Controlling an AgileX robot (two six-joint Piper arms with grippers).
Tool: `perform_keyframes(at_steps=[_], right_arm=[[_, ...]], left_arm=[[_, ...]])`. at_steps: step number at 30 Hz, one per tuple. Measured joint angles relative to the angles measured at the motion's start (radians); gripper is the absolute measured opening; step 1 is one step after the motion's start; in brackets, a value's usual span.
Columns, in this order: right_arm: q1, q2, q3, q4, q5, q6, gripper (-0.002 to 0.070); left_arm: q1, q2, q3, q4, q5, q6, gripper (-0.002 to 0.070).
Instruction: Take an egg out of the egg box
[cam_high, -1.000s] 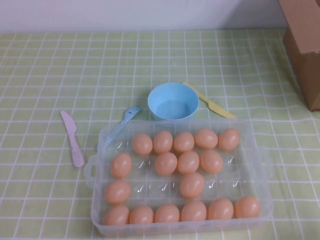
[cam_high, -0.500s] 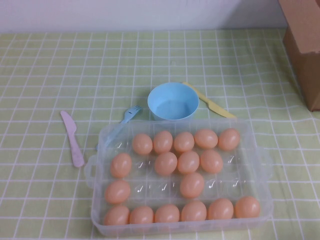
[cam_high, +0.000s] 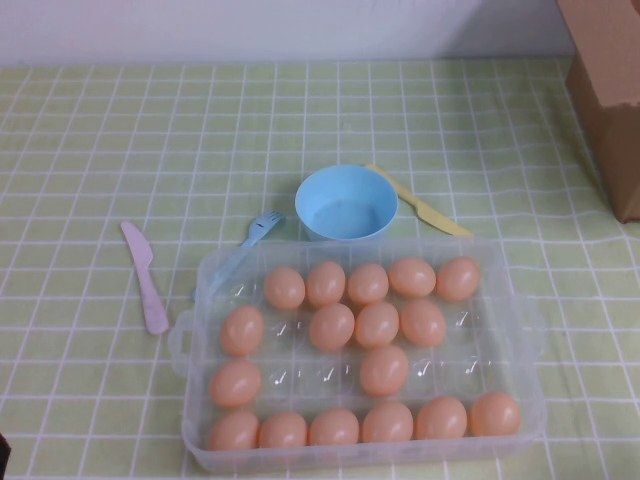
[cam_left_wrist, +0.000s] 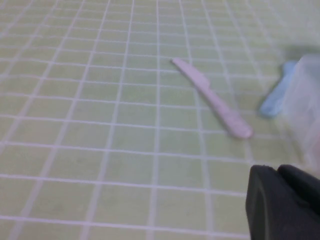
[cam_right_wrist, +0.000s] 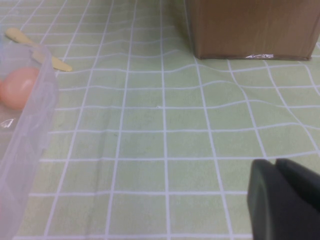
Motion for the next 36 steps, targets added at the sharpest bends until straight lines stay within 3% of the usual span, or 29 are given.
perform_keyframes(at_steps=[6,13,18,24,31,36], right_arm=[[0.0,0.0,0.0,0.0,0.0,0.0,-0.0017],[0.0,0.0,0.0,0.0,0.0,0.0,-0.0017],[0.0,0.0,0.0,0.0,0.0,0.0,-0.0017],[0.0,0.0,0.0,0.0,0.0,0.0,-0.0017],[0.0,0.0,0.0,0.0,0.0,0.0,-0.0017],[0.0,0.0,0.0,0.0,0.0,0.0,-0.0017]], left_arm=[[0.0,0.0,0.0,-0.319,-0.106,-0.213,-0.0005],[0.0,0.0,0.0,-0.265,-0.184,-0.232,-0.0005],[-0.002,0.0,-0.002,-0.302,-0.197,-0.262,-0.0005],[-0.034,0.109,-0.174,-0.303,0.057,-0.121,-0.0005],[-0.047,0.453,-0.487,-0.295,0.357,0.196,-0.0005],[-0.052,0.714,-0.69,-0.287,0.496,0.337,-0.0005]])
